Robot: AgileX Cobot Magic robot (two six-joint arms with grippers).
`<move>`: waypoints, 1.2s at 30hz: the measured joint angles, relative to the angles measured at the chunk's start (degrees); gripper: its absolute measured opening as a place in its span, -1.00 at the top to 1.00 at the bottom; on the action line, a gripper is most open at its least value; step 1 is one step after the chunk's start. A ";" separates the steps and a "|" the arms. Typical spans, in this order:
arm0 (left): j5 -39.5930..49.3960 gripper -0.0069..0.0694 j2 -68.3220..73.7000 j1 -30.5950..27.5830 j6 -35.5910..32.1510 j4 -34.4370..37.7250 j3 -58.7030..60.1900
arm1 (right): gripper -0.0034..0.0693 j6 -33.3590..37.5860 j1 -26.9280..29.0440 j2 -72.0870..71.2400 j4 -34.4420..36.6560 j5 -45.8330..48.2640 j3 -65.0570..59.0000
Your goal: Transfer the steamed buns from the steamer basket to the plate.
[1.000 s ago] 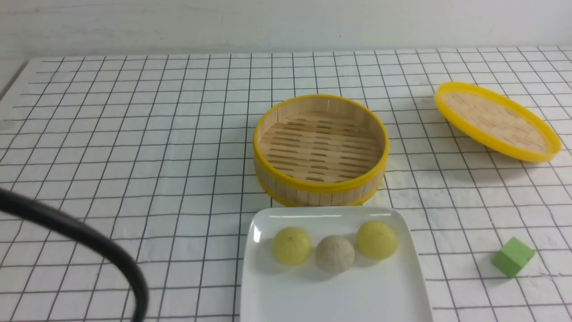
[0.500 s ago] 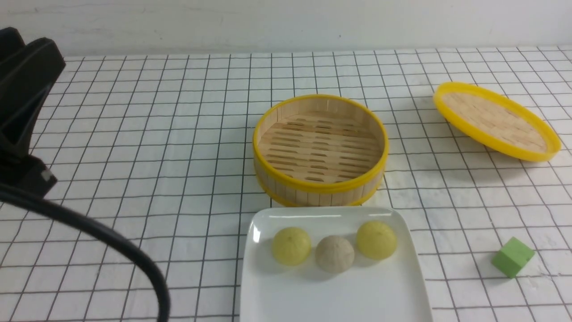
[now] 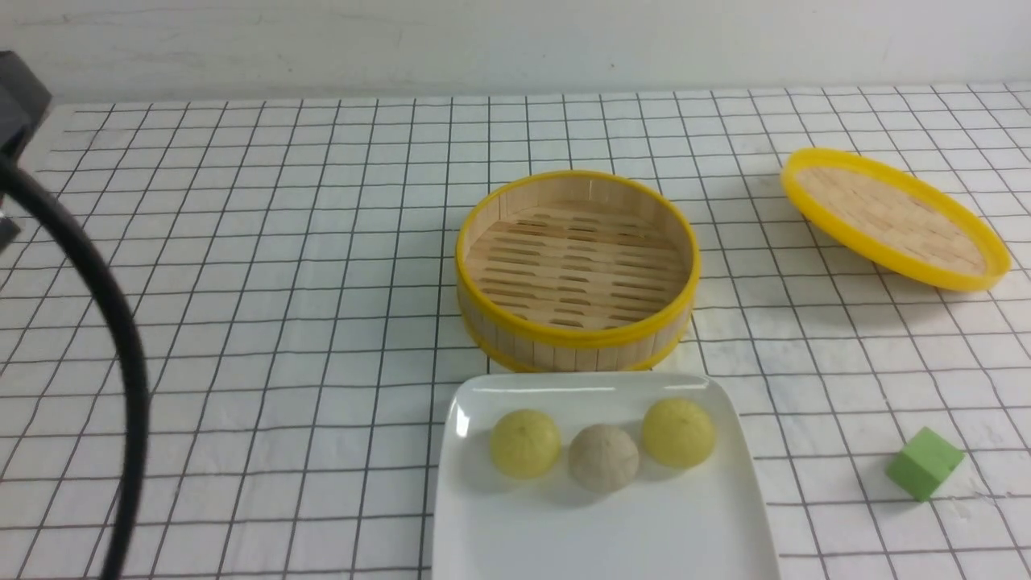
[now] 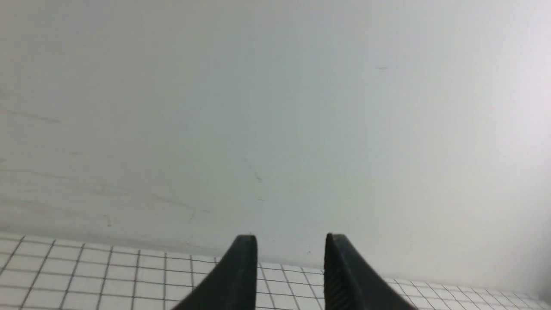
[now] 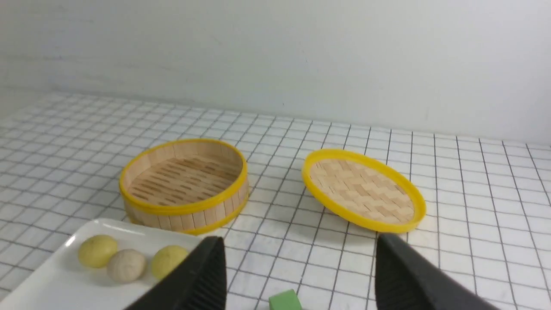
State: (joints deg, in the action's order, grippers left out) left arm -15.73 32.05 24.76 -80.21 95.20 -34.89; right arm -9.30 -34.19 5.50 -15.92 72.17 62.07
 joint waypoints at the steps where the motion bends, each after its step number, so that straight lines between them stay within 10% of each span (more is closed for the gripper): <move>1: -1.62 0.15 0.00 0.00 0.00 0.57 0.00 | -0.33 0.85 0.00 -0.47 0.17 -0.04 0.00; 18: -15.33 0.15 0.00 0.00 0.05 2.36 0.00 | -0.13 4.97 0.00 -4.13 5.09 -0.77 -13.76; 36: -26.81 0.16 0.00 0.00 0.05 3.17 0.00 | 0.14 -5.69 0.00 -4.52 7.59 -27.78 -34.95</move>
State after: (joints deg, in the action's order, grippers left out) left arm -42.53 32.05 24.76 -80.16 98.37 -34.89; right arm -14.98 -34.19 0.98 -8.33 44.39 27.12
